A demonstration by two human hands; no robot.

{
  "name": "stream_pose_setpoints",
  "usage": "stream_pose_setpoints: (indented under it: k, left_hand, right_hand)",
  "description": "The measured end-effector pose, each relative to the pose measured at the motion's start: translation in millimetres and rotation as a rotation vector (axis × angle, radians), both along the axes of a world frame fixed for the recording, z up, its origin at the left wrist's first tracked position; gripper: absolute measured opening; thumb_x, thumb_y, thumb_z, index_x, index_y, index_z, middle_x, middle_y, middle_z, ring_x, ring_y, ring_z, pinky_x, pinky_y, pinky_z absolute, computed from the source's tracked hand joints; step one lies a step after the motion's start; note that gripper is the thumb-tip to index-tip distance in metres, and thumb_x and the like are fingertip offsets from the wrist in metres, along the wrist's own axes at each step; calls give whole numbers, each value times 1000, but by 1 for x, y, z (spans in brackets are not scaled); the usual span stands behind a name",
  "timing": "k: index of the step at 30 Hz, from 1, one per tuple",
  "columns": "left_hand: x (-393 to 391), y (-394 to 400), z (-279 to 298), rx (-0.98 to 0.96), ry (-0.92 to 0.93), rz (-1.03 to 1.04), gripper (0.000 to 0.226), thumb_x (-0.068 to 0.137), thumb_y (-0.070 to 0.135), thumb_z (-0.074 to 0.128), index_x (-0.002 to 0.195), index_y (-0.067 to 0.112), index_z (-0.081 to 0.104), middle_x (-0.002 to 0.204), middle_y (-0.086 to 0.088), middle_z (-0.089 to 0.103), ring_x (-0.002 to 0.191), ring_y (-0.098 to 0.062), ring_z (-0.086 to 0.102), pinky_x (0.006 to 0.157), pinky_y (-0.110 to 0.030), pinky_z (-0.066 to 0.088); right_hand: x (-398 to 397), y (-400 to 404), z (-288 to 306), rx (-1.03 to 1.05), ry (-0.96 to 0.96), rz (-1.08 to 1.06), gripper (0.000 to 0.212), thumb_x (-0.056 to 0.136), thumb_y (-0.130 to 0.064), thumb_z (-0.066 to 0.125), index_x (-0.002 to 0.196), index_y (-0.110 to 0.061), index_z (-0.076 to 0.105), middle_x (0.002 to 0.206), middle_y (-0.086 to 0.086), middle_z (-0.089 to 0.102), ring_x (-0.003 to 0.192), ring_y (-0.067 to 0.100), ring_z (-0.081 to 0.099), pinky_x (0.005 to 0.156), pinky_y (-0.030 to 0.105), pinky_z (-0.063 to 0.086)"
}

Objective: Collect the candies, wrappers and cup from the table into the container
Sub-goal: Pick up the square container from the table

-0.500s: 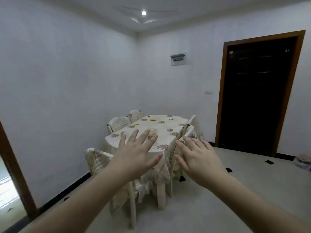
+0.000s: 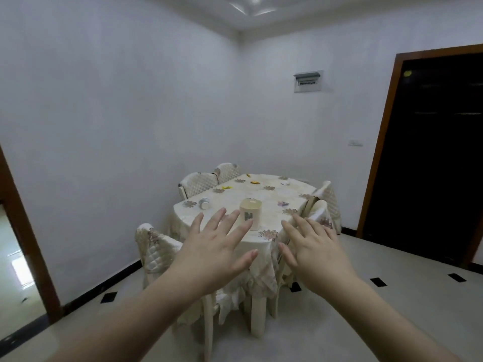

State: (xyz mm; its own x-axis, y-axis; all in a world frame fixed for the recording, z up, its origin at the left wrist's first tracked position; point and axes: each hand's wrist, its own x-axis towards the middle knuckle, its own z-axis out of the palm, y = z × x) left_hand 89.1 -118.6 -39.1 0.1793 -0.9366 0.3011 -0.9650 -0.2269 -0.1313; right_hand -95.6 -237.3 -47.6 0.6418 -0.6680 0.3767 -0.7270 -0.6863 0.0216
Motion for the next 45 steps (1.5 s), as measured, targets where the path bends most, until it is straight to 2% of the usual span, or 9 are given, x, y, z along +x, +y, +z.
stream_pose_setpoints:
  k: [6,10,14,18,20,25,33,42,45]
  left_hand:
    - [86,-48,-4,18,30,57,87,80,76,-2,159,40,4,171,4,0,156,-18,-7,123,-51,1]
    - [131,-80,-5,-35,20,41,84,83,76,-3,159,40,2,171,5,-3,155,-18,-9,123,-49,-2]
    - [163,-116,-10,-71,26,20,81,86,74,1,159,39,-6,170,6,-8,155,-17,-14,123,-47,-6]
    - [185,-163,-26,-101,90,-18,79,87,73,8,155,42,-18,167,6,-24,150,-15,-28,123,-43,-9]
    - [194,-191,-34,-94,88,-19,79,87,73,8,153,42,-23,167,6,-25,149,-15,-30,124,-44,-7]
    - [209,-272,-51,-53,56,-14,86,80,75,-5,158,39,-12,170,7,-13,155,-18,-15,124,-44,6]
    - [211,-409,-67,19,37,15,77,94,71,14,159,37,-9,170,7,-10,155,-18,-11,124,-42,3]
    - [240,-500,-87,17,141,82,87,81,76,0,160,39,0,170,8,-6,155,-16,-9,123,-39,5]
    - [260,-525,-97,11,178,109,84,83,76,1,159,41,-5,169,10,-10,155,-14,-12,122,-37,2]
  right_hand:
    - [88,-54,-3,-3,23,10,60,95,-58,19,149,-33,14,159,-1,17,144,20,16,115,40,14]
    - [135,-84,-4,-30,17,11,58,94,-58,21,147,-33,19,157,0,25,142,21,21,113,39,17]
    - [165,-115,-10,-24,16,6,62,94,-58,14,150,-34,10,158,-1,21,144,19,18,115,38,15]
    - [179,-158,-18,-2,-10,-18,62,94,-60,12,150,-35,9,159,-2,19,144,19,16,115,39,11]
    - [182,-186,-25,26,-24,-42,61,94,-60,12,150,-35,8,159,-2,17,145,18,14,116,40,10]
    - [185,-263,-49,67,-37,-68,62,94,-59,9,150,-34,9,160,-2,14,146,17,9,118,39,7]
    - [183,-399,-71,153,-62,-45,62,94,-61,8,150,-34,12,160,-2,13,146,18,8,117,39,8]
    - [215,-513,-81,251,-100,34,60,95,-60,13,150,-36,11,160,-4,13,146,17,9,117,39,12]
    - [233,-543,-82,233,-100,41,60,94,-61,15,150,-36,12,160,-6,14,145,15,10,116,37,15]
